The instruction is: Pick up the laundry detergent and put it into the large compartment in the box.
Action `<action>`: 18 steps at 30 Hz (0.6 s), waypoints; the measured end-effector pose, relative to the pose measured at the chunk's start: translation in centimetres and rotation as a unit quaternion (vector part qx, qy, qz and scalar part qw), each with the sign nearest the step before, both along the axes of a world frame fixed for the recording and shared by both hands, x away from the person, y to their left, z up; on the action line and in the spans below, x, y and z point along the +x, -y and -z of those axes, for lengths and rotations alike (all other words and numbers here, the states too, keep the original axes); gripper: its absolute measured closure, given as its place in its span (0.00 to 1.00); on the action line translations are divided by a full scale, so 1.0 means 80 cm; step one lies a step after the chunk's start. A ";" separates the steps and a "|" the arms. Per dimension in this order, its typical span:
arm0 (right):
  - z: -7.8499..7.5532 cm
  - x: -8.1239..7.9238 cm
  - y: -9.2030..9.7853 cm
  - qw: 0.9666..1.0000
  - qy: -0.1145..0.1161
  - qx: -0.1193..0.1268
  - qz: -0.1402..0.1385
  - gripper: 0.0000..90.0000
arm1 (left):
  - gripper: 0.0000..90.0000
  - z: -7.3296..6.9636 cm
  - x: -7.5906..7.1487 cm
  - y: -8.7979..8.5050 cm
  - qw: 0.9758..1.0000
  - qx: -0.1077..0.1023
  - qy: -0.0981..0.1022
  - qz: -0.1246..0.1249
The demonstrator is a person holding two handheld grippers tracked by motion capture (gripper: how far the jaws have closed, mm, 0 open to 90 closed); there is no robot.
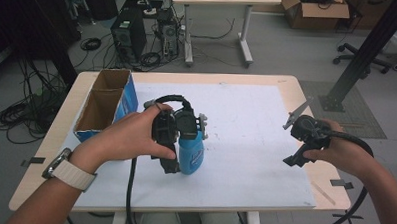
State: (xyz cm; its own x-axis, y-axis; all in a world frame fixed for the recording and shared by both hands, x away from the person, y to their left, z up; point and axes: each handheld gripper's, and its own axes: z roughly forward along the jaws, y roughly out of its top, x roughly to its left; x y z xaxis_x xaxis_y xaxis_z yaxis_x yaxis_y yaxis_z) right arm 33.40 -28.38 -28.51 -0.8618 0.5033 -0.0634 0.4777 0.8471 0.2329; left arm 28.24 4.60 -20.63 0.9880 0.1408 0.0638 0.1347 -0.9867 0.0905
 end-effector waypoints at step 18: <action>-0.006 -0.004 -0.005 1.000 0.008 -0.004 -0.005 0.11 | 0.10 -0.024 -0.007 -0.003 0.997 -0.007 0.008 -0.071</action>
State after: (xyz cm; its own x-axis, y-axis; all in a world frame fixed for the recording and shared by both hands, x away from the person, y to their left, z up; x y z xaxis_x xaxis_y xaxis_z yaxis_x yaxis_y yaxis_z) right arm 33.10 -27.95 -28.01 -0.8652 0.4948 -0.0808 0.4664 0.8534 0.2326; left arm 27.65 4.87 -18.68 0.9571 0.2795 0.0765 0.2708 -0.9566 0.1073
